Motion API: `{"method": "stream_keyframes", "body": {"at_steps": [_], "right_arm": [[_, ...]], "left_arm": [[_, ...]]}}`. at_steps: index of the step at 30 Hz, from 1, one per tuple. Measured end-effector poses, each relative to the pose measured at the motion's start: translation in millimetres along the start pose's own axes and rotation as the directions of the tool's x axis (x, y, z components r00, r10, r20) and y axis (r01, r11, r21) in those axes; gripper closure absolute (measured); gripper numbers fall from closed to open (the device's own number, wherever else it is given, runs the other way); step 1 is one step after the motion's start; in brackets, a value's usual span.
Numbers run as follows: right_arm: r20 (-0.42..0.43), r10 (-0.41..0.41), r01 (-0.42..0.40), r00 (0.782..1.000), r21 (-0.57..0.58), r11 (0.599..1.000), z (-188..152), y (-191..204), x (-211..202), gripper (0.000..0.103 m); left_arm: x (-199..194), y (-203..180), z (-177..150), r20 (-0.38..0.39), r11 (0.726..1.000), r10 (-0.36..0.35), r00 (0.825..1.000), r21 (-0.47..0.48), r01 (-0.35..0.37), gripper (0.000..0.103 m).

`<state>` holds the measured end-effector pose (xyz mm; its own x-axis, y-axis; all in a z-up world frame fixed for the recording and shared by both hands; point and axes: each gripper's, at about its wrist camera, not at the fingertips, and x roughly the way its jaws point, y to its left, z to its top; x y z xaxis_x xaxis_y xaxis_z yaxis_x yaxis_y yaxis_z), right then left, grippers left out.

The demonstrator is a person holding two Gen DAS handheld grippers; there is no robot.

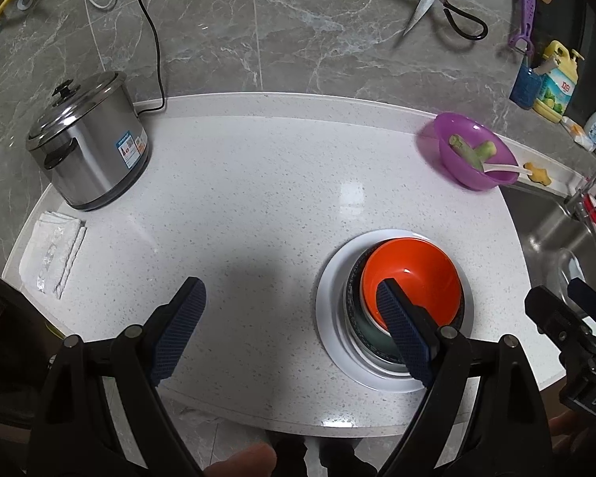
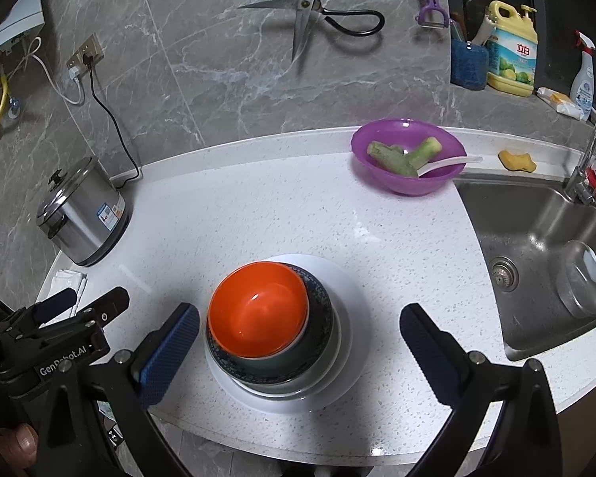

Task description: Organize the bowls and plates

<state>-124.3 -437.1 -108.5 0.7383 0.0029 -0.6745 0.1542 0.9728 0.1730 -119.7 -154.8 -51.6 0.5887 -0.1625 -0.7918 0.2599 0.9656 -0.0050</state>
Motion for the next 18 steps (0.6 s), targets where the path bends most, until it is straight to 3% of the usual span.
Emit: {"method": "stream_keyframes", "body": {"at_steps": [18], "right_arm": [[-0.008,-0.007,0.007,1.0,-0.001,1.0,-1.7,2.8,2.4,0.0]], "left_arm": [[-2.0,3.4,1.0,0.007,1.0,0.013,1.0,0.006,-0.013,0.015]]}}
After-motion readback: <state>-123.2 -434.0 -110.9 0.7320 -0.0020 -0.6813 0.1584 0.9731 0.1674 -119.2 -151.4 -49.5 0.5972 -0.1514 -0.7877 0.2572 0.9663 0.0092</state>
